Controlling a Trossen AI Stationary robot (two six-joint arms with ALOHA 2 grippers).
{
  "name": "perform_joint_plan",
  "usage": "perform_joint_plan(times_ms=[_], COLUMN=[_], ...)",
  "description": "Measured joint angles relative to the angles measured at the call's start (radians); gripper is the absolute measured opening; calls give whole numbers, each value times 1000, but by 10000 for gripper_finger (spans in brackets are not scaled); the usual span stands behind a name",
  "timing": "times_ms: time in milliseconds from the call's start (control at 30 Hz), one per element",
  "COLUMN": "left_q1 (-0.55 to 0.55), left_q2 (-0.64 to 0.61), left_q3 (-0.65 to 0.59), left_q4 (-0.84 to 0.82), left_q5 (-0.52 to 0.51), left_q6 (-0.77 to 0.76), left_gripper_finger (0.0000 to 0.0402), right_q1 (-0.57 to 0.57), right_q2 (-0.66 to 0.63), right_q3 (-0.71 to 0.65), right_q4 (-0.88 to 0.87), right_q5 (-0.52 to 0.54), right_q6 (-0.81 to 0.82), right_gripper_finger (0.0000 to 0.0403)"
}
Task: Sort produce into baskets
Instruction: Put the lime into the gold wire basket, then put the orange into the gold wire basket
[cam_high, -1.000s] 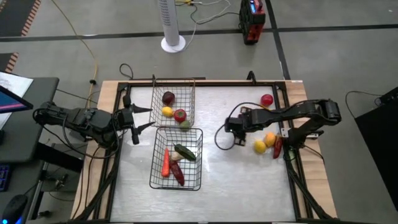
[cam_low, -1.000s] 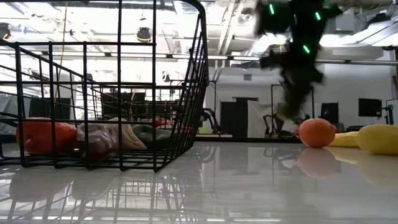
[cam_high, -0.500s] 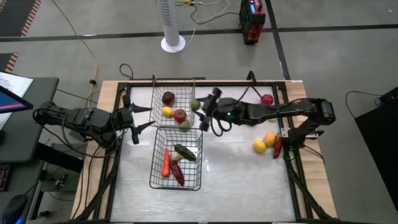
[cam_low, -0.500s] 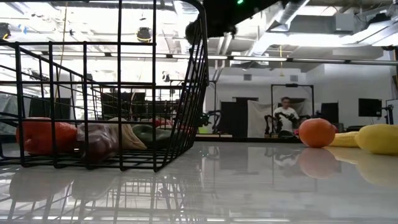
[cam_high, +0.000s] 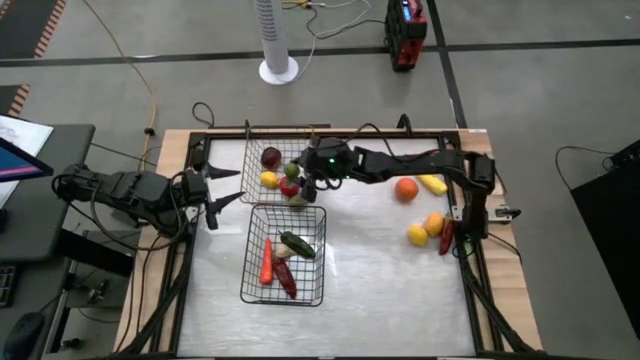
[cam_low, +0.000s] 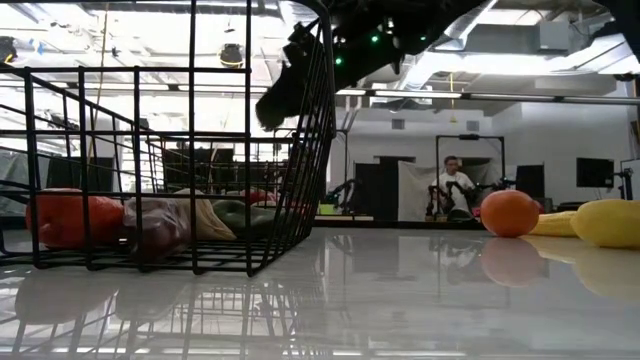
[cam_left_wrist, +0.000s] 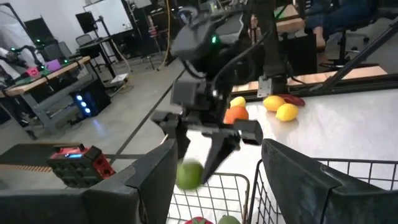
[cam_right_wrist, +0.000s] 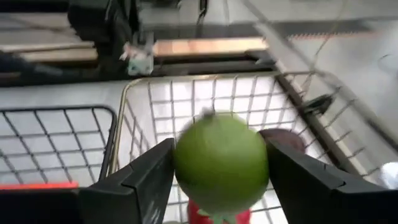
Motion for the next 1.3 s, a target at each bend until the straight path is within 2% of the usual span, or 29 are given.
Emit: perform_joint_plan(times_ms=[133, 267, 467, 567, 733, 967, 1100, 1233, 1300], left_q1=[0, 0, 0, 0, 0, 0, 0, 0, 0], left_q2=[1, 1, 1, 2, 2, 2, 2, 2, 2], left_q3=[0, 0, 0, 0, 0, 0, 0, 0, 0], left_q4=[-1, -2, -44, -46, -51, -52, -40, -39, -39], left_q5=[0, 1, 2, 2, 4, 18, 14, 8, -3], left_q6=[8, 6, -22, -32, -63, -72, -54, -43, -37], left_gripper_finger=[223, 223, 223, 223, 223, 223, 223, 223, 223], right_q1=[-2, -4, -9, -18, -47, -140, -173, -198, -203], right_q2=[13, -23, -153, -211, -363, -546, -580, -598, -598], right_q3=[61, 86, 90, 70, -96, -395, -496, -548, -569], right_q4=[-123, -253, -626, -802, -880, -943, -1017, -992, -966], right_q5=[-10, 50, 256, 316, 347, 332, 317, 311, 258], right_q6=[-9, -32, -15, 42, 114, 248, 265, 291, 301], right_gripper_finger=[299, 312, 311, 311, 311, 317, 338, 369, 384])
